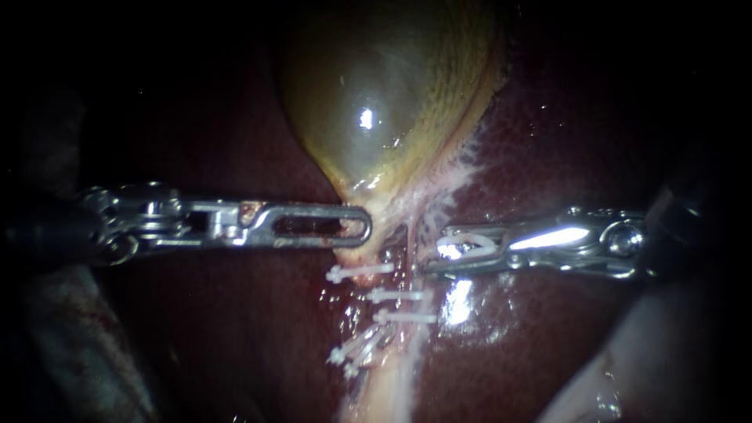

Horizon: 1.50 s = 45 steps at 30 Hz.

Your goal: Clipping third clip right tube

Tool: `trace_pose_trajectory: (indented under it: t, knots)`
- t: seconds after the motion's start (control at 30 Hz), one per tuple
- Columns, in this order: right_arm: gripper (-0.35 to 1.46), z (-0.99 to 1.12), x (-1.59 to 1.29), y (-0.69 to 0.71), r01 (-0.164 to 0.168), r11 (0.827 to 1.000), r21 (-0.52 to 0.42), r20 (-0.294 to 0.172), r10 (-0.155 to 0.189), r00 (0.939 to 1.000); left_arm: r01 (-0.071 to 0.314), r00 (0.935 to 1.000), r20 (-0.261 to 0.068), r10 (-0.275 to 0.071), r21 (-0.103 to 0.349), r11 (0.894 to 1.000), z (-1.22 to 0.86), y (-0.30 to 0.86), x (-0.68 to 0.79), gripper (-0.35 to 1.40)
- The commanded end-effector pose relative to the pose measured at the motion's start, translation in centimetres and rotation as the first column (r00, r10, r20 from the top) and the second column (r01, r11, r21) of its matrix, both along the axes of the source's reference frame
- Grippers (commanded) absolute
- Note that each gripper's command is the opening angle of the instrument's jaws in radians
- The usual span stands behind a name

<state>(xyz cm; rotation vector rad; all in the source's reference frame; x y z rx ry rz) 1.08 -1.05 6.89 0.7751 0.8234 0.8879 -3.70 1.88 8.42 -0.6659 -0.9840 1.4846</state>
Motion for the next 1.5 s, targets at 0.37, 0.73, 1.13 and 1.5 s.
trace_pose_trajectory:
  t: [0.37, 0.73, 1.13, 1.5]
  knots:
    - [0.53, 0.09, 0.21, -0.07, -0.032, 0.999, 0.041, 0.010, 0.032, 0.9994, 0.001, 1.0000, -0.002, -0.001, 0.004, 1.000, -0.15, -0.01, 0.01, -0.35]
    - [0.52, 0.17, 0.36, -0.10, -0.036, 0.998, 0.055, 0.007, 0.036, 0.9993, 0.001, 1.0000, -0.002, -0.001, 0.005, 1.000, -0.21, -0.03, 0.01, -0.35]
    - [0.46, 0.26, 0.47, -0.10, -0.037, 0.998, 0.055, 0.005, 0.037, 0.9993, 0.004, 1.0000, -0.003, -0.004, 0.012, 1.000, -0.26, -0.04, 0.00, -0.35]
    - [0.23, 0.29, 0.48, -0.08, -0.035, 0.998, 0.057, 0.004, 0.035, 0.9994, 0.005, 1.0000, -0.003, -0.005, 0.012, 1.000, -0.30, -0.05, -0.01, -0.35]
